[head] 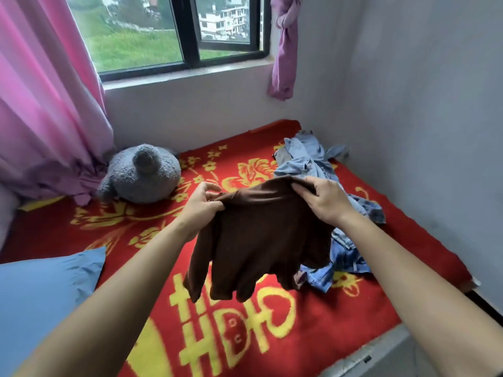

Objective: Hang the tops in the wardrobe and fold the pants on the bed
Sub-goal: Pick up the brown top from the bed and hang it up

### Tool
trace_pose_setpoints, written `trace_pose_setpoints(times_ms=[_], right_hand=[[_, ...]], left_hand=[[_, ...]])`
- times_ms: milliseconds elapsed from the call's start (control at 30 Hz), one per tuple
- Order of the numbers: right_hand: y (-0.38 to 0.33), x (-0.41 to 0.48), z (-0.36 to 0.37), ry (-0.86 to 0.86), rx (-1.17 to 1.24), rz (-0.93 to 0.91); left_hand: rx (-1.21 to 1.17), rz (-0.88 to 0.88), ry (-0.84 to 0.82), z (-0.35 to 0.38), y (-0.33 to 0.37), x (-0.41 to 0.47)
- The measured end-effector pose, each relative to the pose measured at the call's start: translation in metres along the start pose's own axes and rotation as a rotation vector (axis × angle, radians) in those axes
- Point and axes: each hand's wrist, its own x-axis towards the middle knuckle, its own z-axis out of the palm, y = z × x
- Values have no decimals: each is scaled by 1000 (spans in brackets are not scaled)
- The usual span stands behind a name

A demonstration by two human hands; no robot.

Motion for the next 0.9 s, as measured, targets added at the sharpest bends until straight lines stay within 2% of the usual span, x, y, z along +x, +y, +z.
trace_pose_setpoints(times_ms=[133,200,267,333,433,500,600,700,800,900], right_hand=[[-19,21,13,-184,248,-166],[-17,31,17,-254,311,-241],[-8,37,20,-308,387,-221],[11,44,21,-464,359,-237],[41,51,35,-814,125,-276],[53,50,52,-942,-44,-347],[55,40,84,-895,-107,-390],[29,12,111,-867,36,-402],[-6,-26,127,-915,170,-440],[-48,-63,130,-938,232,-593]], left_hand=[[88,-144,-210,-4,-7,-17],[88,-137,-219,2,-6,-25],[47,-56,-64,9,-4,-30],[-91,14,224,19,-6,-37],[-265,23,473,27,-14,-55],[-323,-21,607,30,-25,-74],[-466,-132,717,30,-42,-119],[-581,-183,706,31,-45,-177],[-580,-193,752,37,-29,-232],[-510,-185,776,51,-8,-279]])
